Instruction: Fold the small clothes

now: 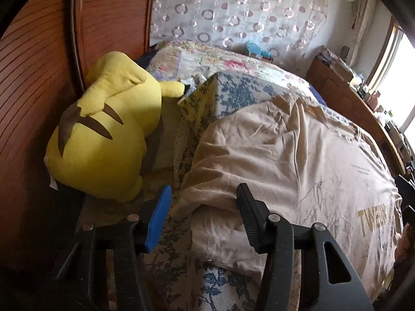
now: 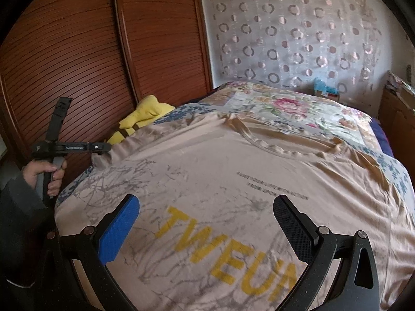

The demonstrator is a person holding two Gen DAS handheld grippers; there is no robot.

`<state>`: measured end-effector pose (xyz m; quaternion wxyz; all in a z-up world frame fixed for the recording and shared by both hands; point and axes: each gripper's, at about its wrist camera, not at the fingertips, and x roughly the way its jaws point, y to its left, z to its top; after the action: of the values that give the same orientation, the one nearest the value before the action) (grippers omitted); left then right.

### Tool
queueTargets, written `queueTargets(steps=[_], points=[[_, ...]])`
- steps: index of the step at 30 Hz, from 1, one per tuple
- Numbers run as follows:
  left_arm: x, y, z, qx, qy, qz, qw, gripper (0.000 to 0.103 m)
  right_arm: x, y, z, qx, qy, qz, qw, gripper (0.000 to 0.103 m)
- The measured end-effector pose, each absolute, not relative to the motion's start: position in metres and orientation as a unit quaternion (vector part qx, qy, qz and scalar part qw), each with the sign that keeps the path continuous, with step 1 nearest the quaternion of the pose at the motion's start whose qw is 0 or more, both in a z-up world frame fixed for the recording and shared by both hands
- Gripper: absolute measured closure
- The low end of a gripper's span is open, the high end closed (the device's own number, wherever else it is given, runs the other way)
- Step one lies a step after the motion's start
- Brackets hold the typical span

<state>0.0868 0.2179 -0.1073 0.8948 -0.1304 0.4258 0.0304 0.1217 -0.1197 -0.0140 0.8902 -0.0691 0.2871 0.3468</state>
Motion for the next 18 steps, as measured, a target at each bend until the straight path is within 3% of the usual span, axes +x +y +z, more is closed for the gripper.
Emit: queueTargets(steps=[3,6,8,18], points=[[0.088,0.217,-0.112,-0.131,0.432,0.024,0.892,0.059,0.116,-0.117,-0.015,-0.07,0.286,0.356,0.887,0.0],[0.086,0.217,-0.109,-0.135,0.427,0.013,0.894,0.083,0.113,-0.119,-0.019,-0.07,0.289,0.362,0.883,0.0],[0.085,0.212,-0.106,-0.117,0.425,0.021,0.898,0.09,0.113,-0.122,-0.02,-0.07,0.293,0.363,0.882,0.0],[0.077,0.173,-0.052,-0.045,0.359,0.02,0.932,0.093,0.116,-0.141,-0.019,-0.051,0.294,0.345,0.89,0.0]])
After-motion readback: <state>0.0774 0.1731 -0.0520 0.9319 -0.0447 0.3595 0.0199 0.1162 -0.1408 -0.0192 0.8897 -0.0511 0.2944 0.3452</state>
